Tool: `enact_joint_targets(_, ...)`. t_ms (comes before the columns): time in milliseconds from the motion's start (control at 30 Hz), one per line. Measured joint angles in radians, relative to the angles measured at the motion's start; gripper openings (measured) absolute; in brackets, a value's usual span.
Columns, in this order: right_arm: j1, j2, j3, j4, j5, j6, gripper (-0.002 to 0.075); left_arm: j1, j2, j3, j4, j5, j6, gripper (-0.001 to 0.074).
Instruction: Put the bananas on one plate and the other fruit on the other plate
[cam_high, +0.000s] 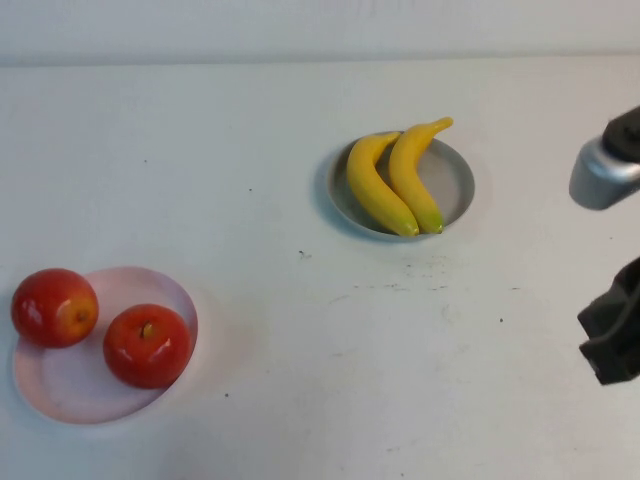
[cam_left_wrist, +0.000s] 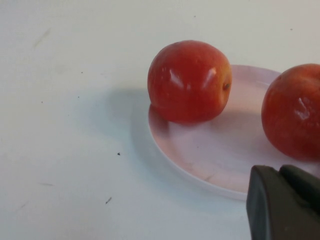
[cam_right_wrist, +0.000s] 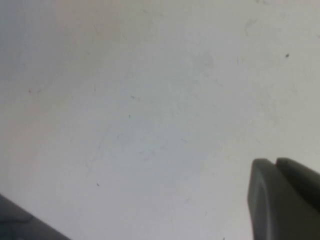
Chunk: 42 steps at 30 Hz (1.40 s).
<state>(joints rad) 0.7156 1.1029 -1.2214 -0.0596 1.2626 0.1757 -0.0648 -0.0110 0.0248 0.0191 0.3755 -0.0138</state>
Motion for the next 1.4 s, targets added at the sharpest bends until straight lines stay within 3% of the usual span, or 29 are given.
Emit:
enact_joint_targets(167,-0.007,-0.015,0.127,-0.007,-0.063,0.0,-0.0015,0.0,0.0,0.0,0.0,0.0,0.0,0.0002)
enact_joint_targets(267,-0.058,-0.063,0.26,-0.007,-0.255,0.0,-0.0015,0.0,0.0,0.0,0.0,0.0,-0.002,0.0002)
enact_joint_targets(533,-0.328,-0.302,0.758,0.018,-0.917,0.0,-0.0015,0.0,0.0,0.0,0.0,0.0,-0.002,0.0002)
enact_joint_targets(733,-0.528,-0.591,1.03,0.019,-1.137,0.0,-0.0015,0.0,0.0,0.0,0.0,0.0,-0.002,0.0002)
enact_joint_targets(867,-0.58,-0.768,1.137,0.019,-1.184,0.0,-0.0015,0.0,0.0,0.0,0.0,0.0,-0.002,0.0002)
enact_joint_targets(1133,-0.586,-1.066,1.246,0.022,-1.174,0.0,-0.0015,0.0,0.0,0.0,0.0,0.0,-0.002,0.0002)
enact_joint_targets(1400,-0.586,-1.111,1.246,-0.005,-1.021,0.0,-0.0015,0.0,0.0,0.0,0.0,0.0,-0.002,0.0002)
